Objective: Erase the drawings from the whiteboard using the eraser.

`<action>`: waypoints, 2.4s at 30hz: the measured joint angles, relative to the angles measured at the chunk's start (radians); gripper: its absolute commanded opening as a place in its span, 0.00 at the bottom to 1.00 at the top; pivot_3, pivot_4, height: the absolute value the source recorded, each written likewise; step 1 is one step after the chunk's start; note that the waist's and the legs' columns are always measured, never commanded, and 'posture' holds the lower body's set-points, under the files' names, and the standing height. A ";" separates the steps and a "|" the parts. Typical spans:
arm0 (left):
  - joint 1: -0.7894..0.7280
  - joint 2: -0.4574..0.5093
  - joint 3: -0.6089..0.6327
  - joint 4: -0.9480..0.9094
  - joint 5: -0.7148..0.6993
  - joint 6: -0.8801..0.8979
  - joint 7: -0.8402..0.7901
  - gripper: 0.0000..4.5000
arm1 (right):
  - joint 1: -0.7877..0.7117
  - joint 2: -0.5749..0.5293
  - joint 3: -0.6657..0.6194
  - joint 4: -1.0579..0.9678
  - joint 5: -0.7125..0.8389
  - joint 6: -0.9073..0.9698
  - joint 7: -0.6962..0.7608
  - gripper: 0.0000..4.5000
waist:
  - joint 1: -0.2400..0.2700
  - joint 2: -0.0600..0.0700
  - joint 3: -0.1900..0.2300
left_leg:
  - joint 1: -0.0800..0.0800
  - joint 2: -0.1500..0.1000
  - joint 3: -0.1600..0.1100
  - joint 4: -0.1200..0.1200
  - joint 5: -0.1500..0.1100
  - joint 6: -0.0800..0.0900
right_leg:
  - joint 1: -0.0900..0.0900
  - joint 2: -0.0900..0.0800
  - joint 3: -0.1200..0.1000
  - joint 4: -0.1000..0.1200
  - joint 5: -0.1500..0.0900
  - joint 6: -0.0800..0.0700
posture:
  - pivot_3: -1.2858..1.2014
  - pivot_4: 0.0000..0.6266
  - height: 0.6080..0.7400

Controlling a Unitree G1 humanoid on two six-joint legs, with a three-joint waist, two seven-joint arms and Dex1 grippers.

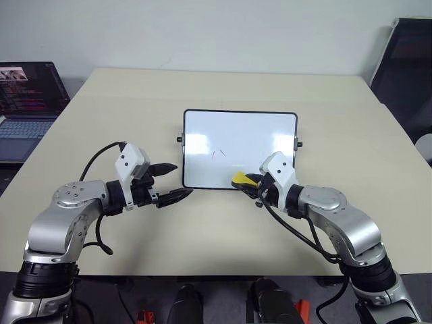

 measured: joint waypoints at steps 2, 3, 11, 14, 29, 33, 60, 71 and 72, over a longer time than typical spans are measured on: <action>0.000 0.005 0.001 -0.010 -0.002 0.013 0.001 1.00 | 0.000 0.000 0.002 0.000 0.000 0.000 -0.006 0.19 | 0.000 0.000 0.000 | 0.000 0.000 0.000 0.000 0.000 0.000 | 0.000 0.000 0.000 0.000 0.000 0.000 | 0.52 0.24 1.00; 0.000 0.005 0.001 -0.012 -0.003 0.015 0.001 1.00 | 0.000 0.001 0.003 0.000 0.000 0.000 -0.008 0.19 | 0.000 0.000 0.000 | 0.000 0.000 0.000 0.000 0.000 0.000 | 0.000 0.000 0.000 0.000 0.000 0.000 | 0.52 0.24 1.00; 0.011 0.010 0.001 0.012 0.003 -0.001 -0.007 1.00 | -0.048 0.003 0.066 0.029 -0.052 -0.074 -0.018 0.19 | -0.004 0.000 0.000 | 0.000 0.000 0.001 0.000 0.000 0.000 | 0.000 0.000 0.000 0.000 0.000 0.000 | 0.52 0.24 1.00; 0.020 0.010 -0.009 0.033 0.013 -0.017 -0.025 1.00 | -0.155 0.008 0.147 0.120 -0.141 -0.179 -0.021 0.19 | -0.006 0.000 0.000 | 0.001 0.000 0.001 0.001 0.000 0.000 | -0.001 0.000 0.000 0.001 0.000 0.000 | 0.52 0.24 1.00; 0.055 0.046 -0.069 0.099 0.093 -0.125 -0.087 1.00 | -0.404 0.107 0.288 0.670 -0.455 -0.583 -0.056 0.19 | 0.001 0.000 0.000 | 0.000 0.000 0.000 -0.001 0.000 0.000 | 0.000 0.000 -0.001 0.001 0.000 0.000 | 0.52 0.24 1.00; 0.057 0.046 -0.069 0.113 0.096 -0.137 -0.088 1.00 | -0.363 0.068 0.322 0.622 -0.481 -0.586 0.038 0.19 | 0.000 0.000 0.000 | 0.002 0.000 0.000 0.000 0.000 0.000 | 0.001 0.000 0.000 0.003 0.000 0.000 | 0.52 0.24 1.00; 0.035 0.026 -0.085 0.089 0.092 -0.108 -0.076 1.00 | -0.277 0.033 0.240 0.532 -0.551 -0.520 0.078 0.19 | 0.004 -0.001 -0.001 | 0.008 0.000 0.000 0.001 0.001 0.001 | 0.005 0.000 0.000 0.003 0.003 -0.002 | 0.52 0.24 1.00; -0.002 0.000 -0.087 0.020 0.053 -0.050 -0.041 1.00 | -0.214 0.166 0.009 0.391 -0.415 -0.333 0.000 0.19 | 0.004 -0.001 0.000 | 0.004 0.000 0.000 0.001 0.001 0.001 | 0.003 0.000 0.000 0.002 0.002 -0.001 | 0.52 0.24 1.00; -0.013 -0.001 -0.087 0.012 0.052 -0.051 -0.041 1.00 | -0.199 0.166 -0.045 0.336 -0.398 -0.301 -0.019 0.19 | 0.008 -0.001 0.000 | 0.000 0.000 0.000 0.001 0.001 0.001 | 0.001 0.000 0.000 0.002 0.002 0.000 | 0.52 0.24 1.00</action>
